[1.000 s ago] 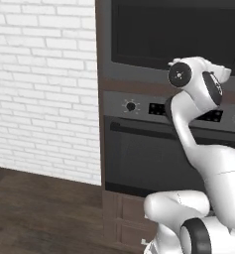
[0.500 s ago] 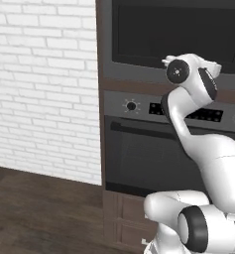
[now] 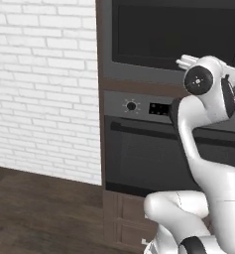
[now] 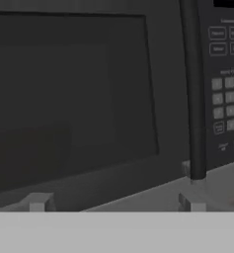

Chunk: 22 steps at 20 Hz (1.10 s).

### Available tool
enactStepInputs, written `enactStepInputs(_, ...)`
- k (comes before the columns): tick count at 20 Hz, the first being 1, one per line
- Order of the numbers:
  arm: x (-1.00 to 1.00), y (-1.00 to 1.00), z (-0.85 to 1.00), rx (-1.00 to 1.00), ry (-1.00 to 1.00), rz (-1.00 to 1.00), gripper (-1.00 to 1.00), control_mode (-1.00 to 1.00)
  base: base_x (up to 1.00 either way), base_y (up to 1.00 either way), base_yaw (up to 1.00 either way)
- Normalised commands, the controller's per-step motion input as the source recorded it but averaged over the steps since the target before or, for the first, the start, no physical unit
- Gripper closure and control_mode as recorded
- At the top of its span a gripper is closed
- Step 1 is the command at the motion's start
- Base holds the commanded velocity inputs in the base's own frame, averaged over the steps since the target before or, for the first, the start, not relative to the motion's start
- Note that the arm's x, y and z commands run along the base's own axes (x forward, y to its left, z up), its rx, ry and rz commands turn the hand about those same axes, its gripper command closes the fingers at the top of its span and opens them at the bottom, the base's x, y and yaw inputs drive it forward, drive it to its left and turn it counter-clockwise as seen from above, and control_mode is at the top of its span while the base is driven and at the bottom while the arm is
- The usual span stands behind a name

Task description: Pick the sweet potato from the sink and place it in the bowl. Then pick the bowl and place it in the microwave. Then close the microwave door and press the start button.

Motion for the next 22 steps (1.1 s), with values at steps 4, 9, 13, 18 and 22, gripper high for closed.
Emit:
enactStepInputs(4, -1.0, -0.23, 0.17, 0.0, 0.0, 0.0, -1.0, -1.0, 0.0, 0.0, 0.0)
enactStepInputs(9, -1.0, -0.14, 0.0, 0.0, 0.01, 0.02, 1.0, -1.0, 0.0, 0.0, 0.0)
enactStepInputs(13, -0.89, -0.68, 0.0, 0.0, 0.0, 0.05, 1.0, -1.0, 0.0, 0.0, 0.0)
enactStepInputs(18, -0.49, -0.76, -0.02, 0.0, 0.0, 0.14, 1.0, -1.0, 0.0, 0.0, 0.0)
enactStepInputs(22, -0.17, -0.55, -0.13, 0.0, 0.0, 0.16, 1.0, -1.0, 0.0, 0.0, 0.0)
